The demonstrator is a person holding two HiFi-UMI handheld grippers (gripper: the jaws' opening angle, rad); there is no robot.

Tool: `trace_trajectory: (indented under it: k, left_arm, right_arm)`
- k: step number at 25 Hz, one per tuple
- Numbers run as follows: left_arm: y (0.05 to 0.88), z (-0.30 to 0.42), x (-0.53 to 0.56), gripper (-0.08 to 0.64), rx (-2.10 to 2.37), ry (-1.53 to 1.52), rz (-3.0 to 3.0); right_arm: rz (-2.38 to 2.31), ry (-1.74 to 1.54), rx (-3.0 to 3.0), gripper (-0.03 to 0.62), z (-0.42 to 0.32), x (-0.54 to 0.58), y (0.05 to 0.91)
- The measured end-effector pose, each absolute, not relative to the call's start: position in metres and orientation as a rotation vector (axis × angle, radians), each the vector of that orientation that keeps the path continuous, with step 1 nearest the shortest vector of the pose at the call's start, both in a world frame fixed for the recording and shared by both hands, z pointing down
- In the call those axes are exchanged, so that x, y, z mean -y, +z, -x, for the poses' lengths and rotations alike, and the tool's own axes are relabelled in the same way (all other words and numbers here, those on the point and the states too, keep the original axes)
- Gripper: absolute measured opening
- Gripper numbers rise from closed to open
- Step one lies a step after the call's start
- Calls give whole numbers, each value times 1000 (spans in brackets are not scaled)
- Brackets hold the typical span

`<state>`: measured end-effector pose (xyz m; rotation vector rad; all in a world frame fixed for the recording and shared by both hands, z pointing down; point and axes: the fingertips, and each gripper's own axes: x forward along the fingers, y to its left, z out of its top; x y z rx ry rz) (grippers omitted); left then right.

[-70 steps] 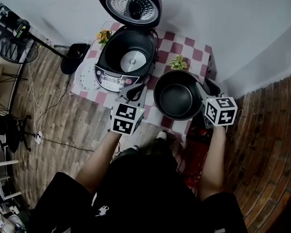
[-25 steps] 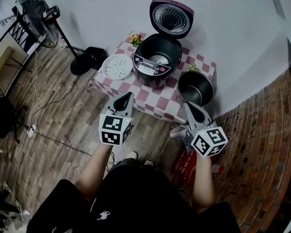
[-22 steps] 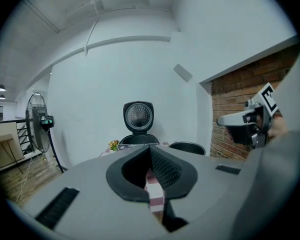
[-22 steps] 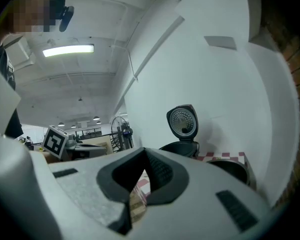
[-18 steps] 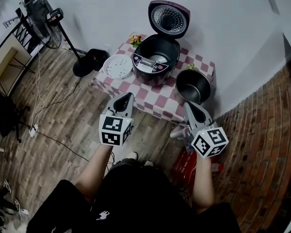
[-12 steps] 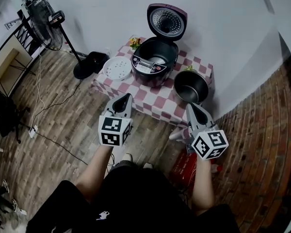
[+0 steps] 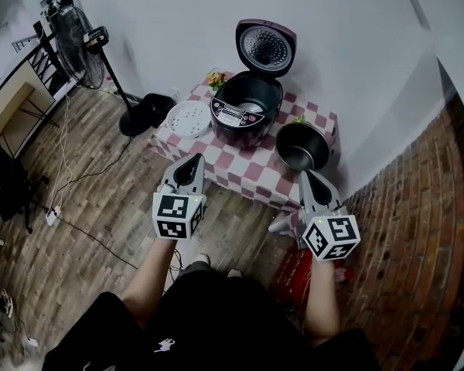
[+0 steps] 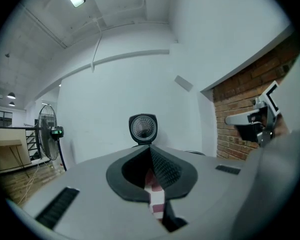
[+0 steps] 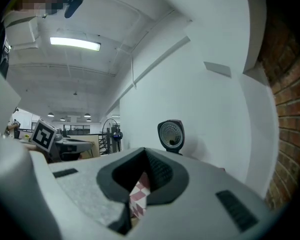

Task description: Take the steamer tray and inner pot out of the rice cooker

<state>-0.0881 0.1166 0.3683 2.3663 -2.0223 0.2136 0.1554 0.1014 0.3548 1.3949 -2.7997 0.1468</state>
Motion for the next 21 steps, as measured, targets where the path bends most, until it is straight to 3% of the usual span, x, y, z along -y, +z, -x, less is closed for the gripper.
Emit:
trace_trajectory:
  k: [21]
  left_arm:
    - [367, 75, -111, 3, 2036, 233, -2384]
  right_arm:
    - [-1342, 145, 2809, 2, -161, -98, 357]
